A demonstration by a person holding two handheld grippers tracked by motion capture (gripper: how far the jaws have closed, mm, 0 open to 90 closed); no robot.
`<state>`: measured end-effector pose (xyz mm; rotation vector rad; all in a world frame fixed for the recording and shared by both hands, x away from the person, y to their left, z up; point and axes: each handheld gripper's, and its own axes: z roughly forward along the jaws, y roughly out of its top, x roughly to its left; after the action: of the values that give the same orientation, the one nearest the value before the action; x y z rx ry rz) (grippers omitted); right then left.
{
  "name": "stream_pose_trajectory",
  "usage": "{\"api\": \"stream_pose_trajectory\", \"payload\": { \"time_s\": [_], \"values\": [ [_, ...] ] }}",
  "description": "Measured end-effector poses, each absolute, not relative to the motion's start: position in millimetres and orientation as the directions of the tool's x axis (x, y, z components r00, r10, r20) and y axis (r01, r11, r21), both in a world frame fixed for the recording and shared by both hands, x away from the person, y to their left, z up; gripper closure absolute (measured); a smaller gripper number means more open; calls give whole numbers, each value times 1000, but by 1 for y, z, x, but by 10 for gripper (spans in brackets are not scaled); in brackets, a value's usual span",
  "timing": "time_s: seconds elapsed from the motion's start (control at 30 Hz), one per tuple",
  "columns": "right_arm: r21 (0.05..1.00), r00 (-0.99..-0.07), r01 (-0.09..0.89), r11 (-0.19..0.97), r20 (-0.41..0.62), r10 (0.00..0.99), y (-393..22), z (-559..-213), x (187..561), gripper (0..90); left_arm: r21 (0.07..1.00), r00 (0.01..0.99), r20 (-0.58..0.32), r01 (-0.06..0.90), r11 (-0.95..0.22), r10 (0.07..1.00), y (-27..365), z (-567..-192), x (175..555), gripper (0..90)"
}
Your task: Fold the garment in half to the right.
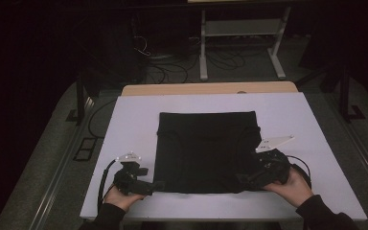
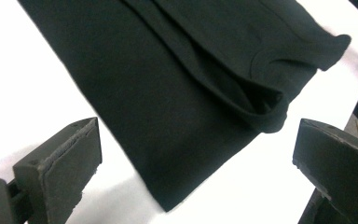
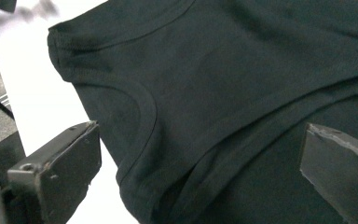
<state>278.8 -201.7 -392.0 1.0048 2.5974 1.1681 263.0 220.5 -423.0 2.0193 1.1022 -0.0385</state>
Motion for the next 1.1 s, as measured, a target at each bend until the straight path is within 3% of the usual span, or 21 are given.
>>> {"api": "stream_pose_trajectory", "payload": {
  "time_s": [0.5, 0.87, 1.1],
  "values": [
    [721, -797, 489, 491, 141, 587, -176, -380, 300, 0, 594, 585, -410, 754, -282, 699, 221, -429, 264, 22],
    [739, -809, 473, 480, 148, 568, -157, -375, 313, 0, 545, 547, -455, 795, -266, 703, 222, -431, 265, 161],
    [744, -808, 474, 471, 155, 568, -150, -376, 324, 0, 507, 537, -454, 812, -290, 711, 217, -434, 266, 312]
  ]
}}
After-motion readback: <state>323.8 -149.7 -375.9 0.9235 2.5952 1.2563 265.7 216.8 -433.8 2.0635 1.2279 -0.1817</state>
